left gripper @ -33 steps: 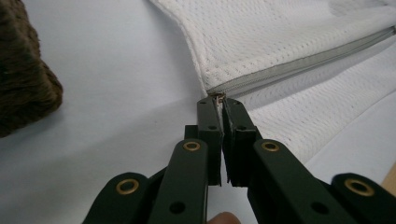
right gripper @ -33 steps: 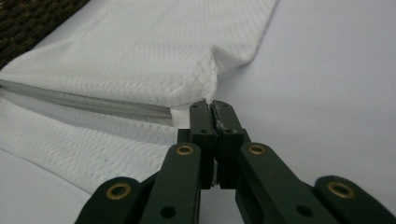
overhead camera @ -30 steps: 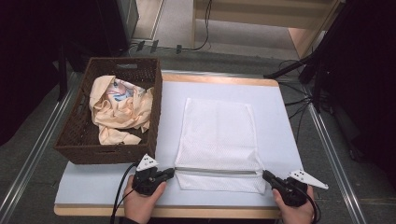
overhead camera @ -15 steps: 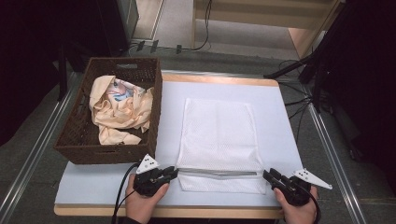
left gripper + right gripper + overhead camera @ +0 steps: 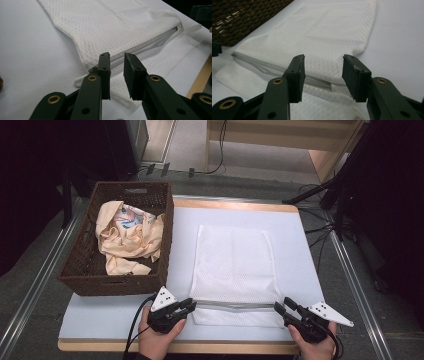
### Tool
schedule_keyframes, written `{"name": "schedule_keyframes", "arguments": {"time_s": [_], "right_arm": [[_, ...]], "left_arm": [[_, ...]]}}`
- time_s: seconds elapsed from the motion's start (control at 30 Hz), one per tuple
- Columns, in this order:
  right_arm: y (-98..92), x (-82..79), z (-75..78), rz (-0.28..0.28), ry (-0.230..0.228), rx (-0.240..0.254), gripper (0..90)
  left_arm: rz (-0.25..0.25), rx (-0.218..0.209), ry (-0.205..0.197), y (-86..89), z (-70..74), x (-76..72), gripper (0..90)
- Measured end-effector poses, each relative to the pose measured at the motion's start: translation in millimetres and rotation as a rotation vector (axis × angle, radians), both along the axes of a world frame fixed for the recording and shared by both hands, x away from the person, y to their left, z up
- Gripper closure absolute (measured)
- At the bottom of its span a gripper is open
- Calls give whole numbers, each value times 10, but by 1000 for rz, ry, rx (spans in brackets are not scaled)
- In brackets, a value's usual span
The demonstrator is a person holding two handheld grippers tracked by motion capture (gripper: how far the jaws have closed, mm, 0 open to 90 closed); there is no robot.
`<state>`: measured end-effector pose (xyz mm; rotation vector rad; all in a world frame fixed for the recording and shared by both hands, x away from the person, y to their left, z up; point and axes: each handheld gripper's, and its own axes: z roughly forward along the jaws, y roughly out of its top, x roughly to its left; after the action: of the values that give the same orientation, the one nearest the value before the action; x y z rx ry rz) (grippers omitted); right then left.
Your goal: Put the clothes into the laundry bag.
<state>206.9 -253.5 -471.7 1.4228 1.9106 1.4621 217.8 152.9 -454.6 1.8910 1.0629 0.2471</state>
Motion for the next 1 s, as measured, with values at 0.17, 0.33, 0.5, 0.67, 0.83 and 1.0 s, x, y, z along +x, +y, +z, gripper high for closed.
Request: {"name": "schedule_keyframes", "arguments": {"time_s": [0.17, 0.33, 0.5, 0.67, 0.83, 1.0], "right_arm": [[132, 41, 104, 50, -17, -16, 520], [280, 88, 167, 95, -16, -36, 523], [440, 179, 201, 177, 4, -34, 547], [646, 299, 286, 245, -4, -35, 599], [835, 459, 274, 293, 31, -49, 626], [942, 466, 169, 377, 53, -75, 605]], "left_arm": [[-39, 1, 10, -128, -13, 7, 831], [-95, 16, 29, -337, -86, 9, 872], [-155, 45, 42, -548, -135, 20, 900], [-177, 55, 69, -658, -192, 65, 900], [-189, 82, 86, -689, -223, 82, 900], [-190, 80, 107, -671, -258, 100, 900]]}}
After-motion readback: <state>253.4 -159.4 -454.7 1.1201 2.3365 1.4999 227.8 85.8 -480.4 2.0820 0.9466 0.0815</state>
